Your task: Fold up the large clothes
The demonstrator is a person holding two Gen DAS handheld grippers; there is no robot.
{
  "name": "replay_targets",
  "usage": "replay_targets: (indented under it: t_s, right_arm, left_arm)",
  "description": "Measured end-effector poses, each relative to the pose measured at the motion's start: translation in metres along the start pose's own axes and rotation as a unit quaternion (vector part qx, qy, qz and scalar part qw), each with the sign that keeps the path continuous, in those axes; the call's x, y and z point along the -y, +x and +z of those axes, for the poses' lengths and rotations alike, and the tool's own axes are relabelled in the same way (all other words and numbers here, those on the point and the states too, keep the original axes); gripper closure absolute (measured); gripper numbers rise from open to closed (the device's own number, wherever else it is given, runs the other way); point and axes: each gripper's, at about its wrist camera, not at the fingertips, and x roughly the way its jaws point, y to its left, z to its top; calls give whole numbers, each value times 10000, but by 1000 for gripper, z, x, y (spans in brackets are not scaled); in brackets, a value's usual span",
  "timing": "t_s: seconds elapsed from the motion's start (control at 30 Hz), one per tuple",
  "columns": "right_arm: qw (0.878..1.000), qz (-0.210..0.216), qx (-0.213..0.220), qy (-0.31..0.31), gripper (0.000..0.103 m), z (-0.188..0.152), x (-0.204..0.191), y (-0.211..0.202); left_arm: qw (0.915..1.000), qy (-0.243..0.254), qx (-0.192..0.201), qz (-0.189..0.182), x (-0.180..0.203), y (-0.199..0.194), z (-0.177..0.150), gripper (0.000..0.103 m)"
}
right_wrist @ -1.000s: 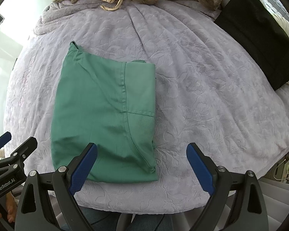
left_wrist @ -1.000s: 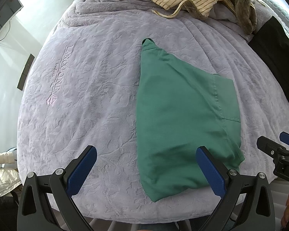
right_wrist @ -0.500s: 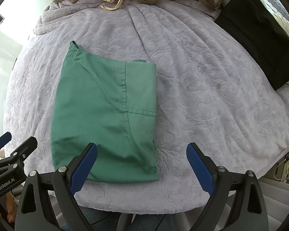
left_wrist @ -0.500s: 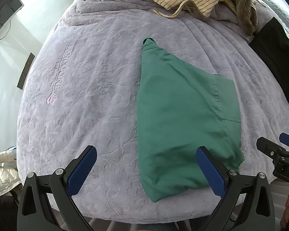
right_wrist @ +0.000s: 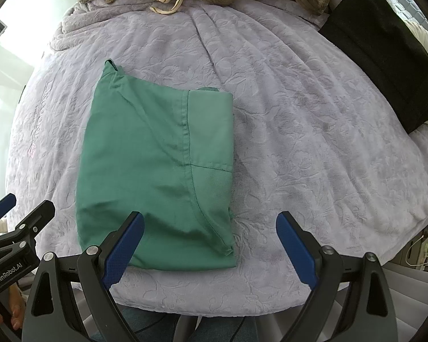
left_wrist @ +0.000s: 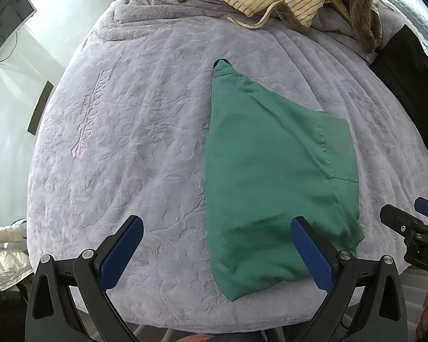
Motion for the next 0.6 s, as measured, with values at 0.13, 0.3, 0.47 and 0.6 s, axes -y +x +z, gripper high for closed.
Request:
replay_targets:
  t_s: [0.13,0.3,0.47,0.6]
  right_arm:
    - [10000,4,5,-9,8,0,-1,1]
    - [10000,8,-7,-9,8,0,-1,1]
    - [10000,15,-16,-16,8,0,-2,1]
    - [10000,27,-22,-56,8,2,-2,3]
  left_arm:
    - [10000,-9,-5,-2,1,0,0,0]
    - [10000,-11,-4,3,1,0,0,0]
    - [10000,3,2,-3,2,0,0,0]
    - [10000,18,13,2,2,0,0,0]
